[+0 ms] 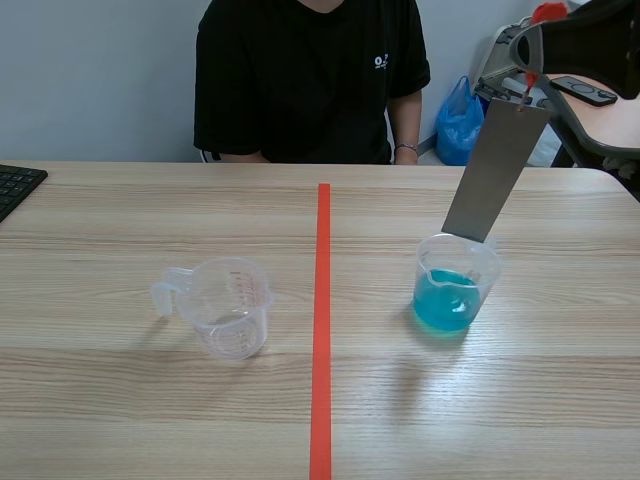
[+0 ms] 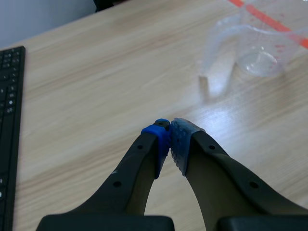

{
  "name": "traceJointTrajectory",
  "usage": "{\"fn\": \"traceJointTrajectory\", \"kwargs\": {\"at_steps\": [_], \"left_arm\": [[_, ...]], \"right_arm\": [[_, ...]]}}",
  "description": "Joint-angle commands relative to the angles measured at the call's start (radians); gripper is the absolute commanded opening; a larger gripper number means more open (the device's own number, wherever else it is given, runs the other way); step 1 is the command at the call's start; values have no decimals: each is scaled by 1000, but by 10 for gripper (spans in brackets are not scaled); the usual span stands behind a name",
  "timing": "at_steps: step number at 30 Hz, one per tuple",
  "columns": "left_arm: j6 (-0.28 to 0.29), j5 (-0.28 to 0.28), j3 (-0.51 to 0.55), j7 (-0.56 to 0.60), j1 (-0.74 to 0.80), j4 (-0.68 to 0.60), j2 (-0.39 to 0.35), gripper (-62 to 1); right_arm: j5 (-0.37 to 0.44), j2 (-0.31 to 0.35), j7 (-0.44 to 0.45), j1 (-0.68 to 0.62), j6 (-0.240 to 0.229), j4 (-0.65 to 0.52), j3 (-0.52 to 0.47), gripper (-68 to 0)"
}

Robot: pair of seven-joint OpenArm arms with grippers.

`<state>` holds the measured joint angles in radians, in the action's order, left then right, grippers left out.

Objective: Do the redox reaction experiment.
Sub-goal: 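Lower the plate into the blue solution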

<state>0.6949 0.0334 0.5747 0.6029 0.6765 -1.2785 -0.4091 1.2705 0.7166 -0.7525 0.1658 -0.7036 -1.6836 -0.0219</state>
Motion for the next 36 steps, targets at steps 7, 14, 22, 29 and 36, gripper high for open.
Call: {"fn": "traceJointTrajectory", "kwargs": {"at_steps": [7, 14, 22, 29, 36], "left_arm": [[-24, 161, 10, 120, 109, -43, 110, -567], [-54, 263, 10, 187, 149, -53, 176, -567], [-80, 274, 9, 187, 148, -53, 181, -567], [-80, 262, 9, 227, 149, -53, 181, -567], [-75, 262, 9, 249, 152, -53, 181, -567]], "right_arm": [[-65, -47, 20, 12, -32, 83, 5, -660], [-146, -104, 45, 12, -42, 133, 19, -660], [-293, -157, 134, 12, -42, 186, 66, -660], [-410, -181, 253, 18, -42, 293, 129, -660], [-469, -191, 308, 18, -42, 352, 155, -660]]}}
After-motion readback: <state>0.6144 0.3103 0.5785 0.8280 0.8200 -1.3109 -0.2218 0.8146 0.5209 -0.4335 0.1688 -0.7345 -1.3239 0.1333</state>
